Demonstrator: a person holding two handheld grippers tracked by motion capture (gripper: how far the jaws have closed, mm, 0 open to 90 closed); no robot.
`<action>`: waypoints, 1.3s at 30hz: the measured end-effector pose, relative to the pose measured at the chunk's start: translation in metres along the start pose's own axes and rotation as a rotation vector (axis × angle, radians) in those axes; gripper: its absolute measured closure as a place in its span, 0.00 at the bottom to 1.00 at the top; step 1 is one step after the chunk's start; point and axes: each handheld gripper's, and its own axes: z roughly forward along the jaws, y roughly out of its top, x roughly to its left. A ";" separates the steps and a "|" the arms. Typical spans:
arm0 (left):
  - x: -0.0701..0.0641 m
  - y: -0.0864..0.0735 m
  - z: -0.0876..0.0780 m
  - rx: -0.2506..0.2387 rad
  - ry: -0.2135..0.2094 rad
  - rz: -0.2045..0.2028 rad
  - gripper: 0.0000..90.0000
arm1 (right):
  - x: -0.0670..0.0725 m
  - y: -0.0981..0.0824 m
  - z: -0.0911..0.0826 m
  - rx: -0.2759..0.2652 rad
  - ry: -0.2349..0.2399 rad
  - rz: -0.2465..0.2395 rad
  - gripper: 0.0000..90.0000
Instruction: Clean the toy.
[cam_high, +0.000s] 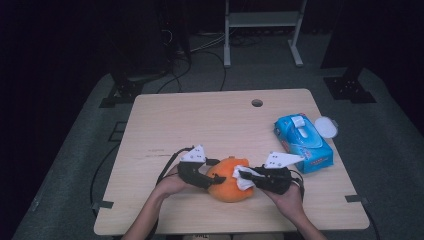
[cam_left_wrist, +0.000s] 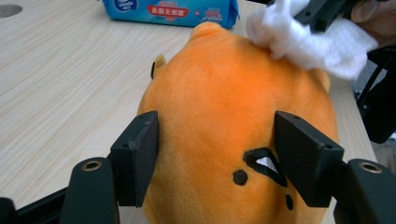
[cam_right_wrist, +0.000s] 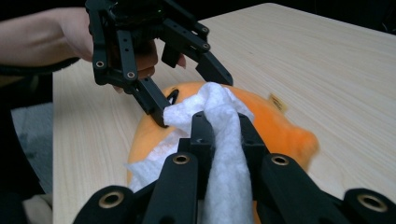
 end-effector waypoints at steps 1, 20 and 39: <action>-0.001 0.000 0.000 0.003 0.002 0.007 0.37 | 0.001 0.001 0.001 0.005 -0.003 -0.011 0.89; -0.020 0.015 0.014 -0.004 0.030 0.062 0.32 | -0.001 0.008 0.011 0.012 -0.028 -0.045 0.89; -0.021 0.022 0.010 0.000 0.036 0.039 0.33 | 0.004 0.012 0.005 -0.008 -0.043 -0.090 0.89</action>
